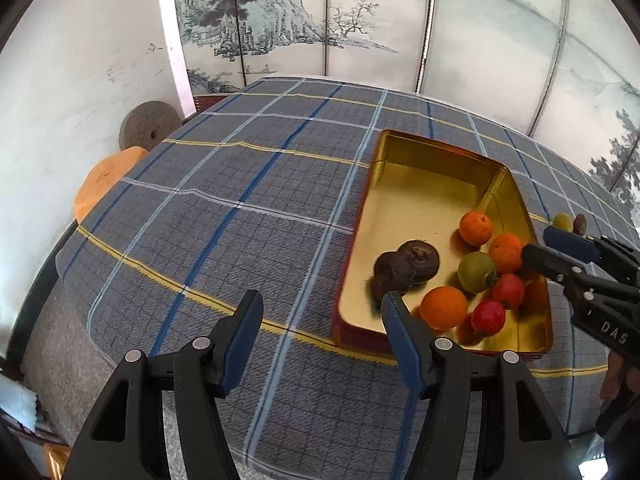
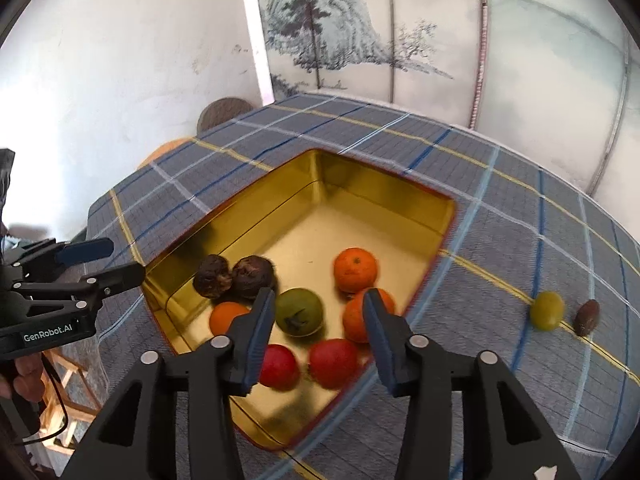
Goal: Organize fruits
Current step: 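Grasp the dark red fruit with the right gripper while the left grasps the yellow-green fruit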
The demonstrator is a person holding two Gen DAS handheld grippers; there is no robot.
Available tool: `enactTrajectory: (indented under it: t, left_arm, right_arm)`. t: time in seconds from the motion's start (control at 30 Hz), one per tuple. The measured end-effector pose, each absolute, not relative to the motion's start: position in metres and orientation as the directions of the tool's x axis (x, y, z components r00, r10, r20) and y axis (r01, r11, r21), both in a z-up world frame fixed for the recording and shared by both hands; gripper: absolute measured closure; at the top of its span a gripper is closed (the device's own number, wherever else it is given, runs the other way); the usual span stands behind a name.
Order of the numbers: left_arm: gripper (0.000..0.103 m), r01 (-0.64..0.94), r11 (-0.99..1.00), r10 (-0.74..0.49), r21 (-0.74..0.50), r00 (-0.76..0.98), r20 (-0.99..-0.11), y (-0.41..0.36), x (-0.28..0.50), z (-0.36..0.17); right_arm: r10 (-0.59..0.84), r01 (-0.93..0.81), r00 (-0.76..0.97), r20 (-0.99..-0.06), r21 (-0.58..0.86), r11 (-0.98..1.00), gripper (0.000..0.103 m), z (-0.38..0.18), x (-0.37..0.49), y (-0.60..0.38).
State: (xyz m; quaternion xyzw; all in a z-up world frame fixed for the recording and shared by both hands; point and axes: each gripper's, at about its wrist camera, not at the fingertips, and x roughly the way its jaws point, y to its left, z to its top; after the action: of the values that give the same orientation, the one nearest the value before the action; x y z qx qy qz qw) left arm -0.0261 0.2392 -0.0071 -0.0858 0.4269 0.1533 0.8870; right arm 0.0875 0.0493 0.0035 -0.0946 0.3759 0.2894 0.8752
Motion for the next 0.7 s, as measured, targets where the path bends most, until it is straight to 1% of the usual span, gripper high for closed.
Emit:
enactTrajectory:
  t: [0.23, 0.43, 0.5, 0.7]
  left_arm:
    - [0.04, -0.288, 0.957, 0.154, -0.034, 0.604, -0.782, 0.214, -0.008, -0.003]
    - [0.04, -0.209, 0.977, 0.098, -0.043, 0.616, -0.781, 0.179, 0.021, 0.001]
    - [0.04, -0.178, 0.983, 0.081, -0.04, 0.619, -0.781, 0.164, 0.031, 0.003]
    - [0.04, -0.094, 0.995, 0.029, -0.039, 0.624, -0.781, 0.124, 0.064, 0.008]
  right_arm:
    - [0.346, -0.448, 0.611, -0.712, 0.049, 0.893, 0.059, 0.001, 0.104, -0.02]
    - [0.189, -0.267, 0.659, -0.728, 0.008, 0.964, 0.059, -0.012, 0.136, -0.098]
    - [0.157, -0.224, 0.657, -0.738, 0.008, 0.975, 0.059, -0.018, 0.148, -0.12]
    - [0.113, -0.168, 0.644, -0.757, 0.005, 0.986, 0.059, -0.031, 0.183, -0.153]
